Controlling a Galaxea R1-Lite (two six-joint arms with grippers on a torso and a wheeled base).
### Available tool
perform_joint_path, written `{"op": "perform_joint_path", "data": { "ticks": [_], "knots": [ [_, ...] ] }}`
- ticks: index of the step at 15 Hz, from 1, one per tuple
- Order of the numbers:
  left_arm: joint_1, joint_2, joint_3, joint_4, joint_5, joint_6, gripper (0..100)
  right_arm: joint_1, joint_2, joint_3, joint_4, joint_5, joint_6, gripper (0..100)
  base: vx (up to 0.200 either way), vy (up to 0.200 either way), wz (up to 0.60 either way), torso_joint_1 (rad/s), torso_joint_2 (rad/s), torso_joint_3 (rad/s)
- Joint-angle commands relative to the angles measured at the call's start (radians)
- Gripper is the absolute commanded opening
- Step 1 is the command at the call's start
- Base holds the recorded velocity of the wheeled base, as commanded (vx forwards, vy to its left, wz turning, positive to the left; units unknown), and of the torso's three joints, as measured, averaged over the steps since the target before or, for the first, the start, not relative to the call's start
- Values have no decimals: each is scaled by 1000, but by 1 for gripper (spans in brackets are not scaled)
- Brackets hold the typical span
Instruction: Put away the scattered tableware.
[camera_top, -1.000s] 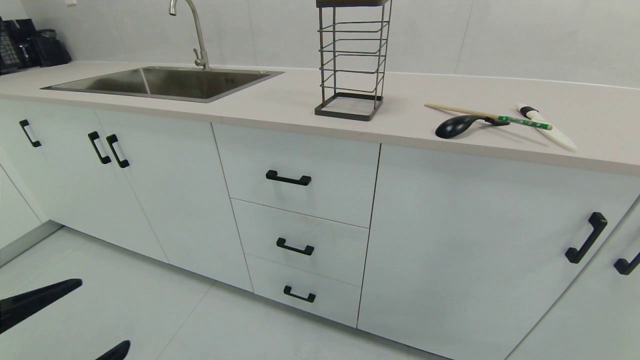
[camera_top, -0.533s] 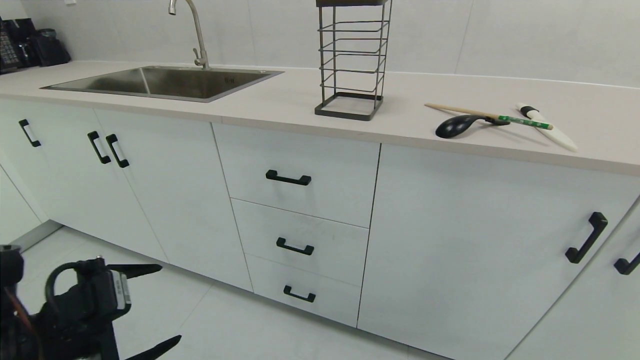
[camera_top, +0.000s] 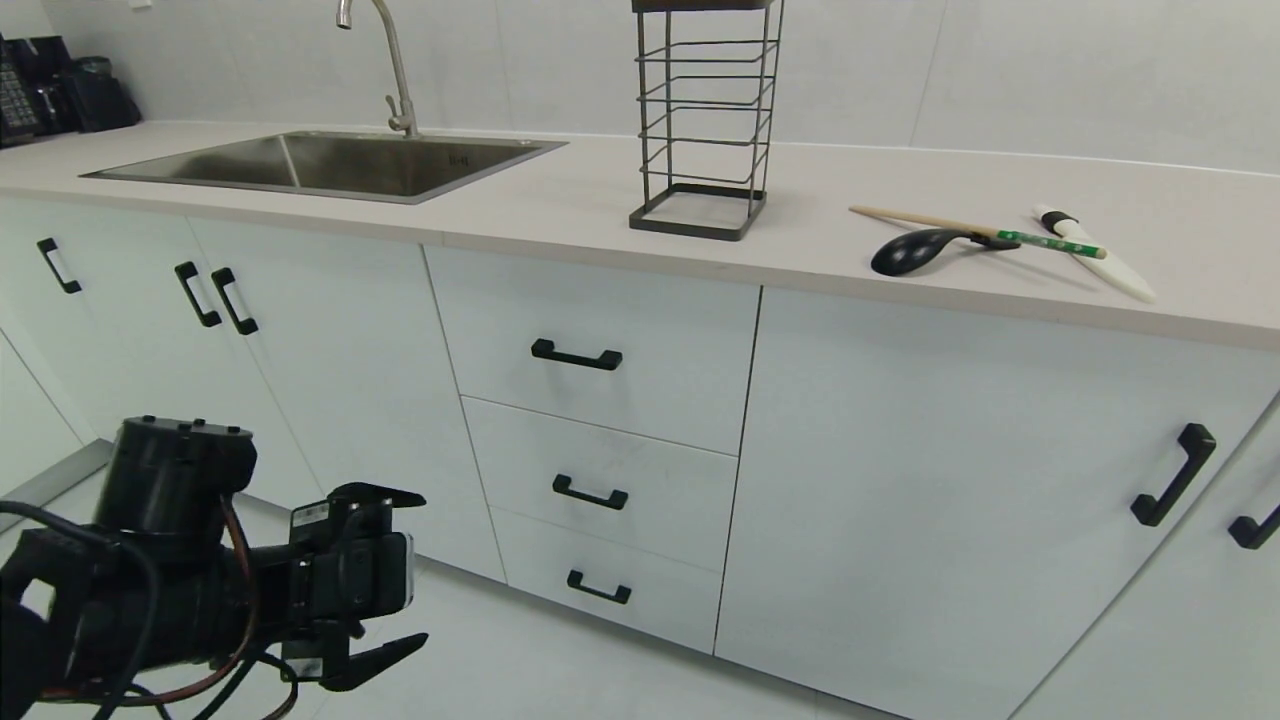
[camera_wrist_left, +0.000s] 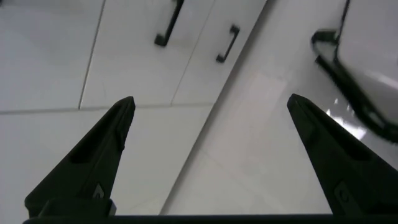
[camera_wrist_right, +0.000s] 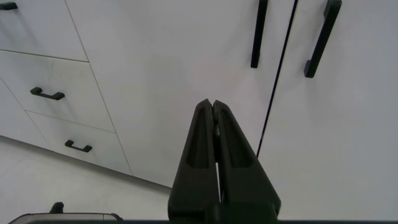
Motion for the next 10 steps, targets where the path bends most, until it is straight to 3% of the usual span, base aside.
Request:
{"op": "perform_joint_path", "data": {
  "ticks": [1,7,9,10],
  "knots": [
    [-21,108,-13,-7,38,7,100,0,2,0,0,0,0,0,0,0,0,0,0,0],
    [-114,356,-196,-34,64,11,100,0,2,0,0,0,0,0,0,0,0,0,0,0],
    [-117,411,-204,-76,62,13,100,0,2,0,0,0,0,0,0,0,0,0,0,0],
    [-117,502,-205,-191,64,11,100,0,2,0,0,0,0,0,0,0,0,0,0,0]
  ]
}}
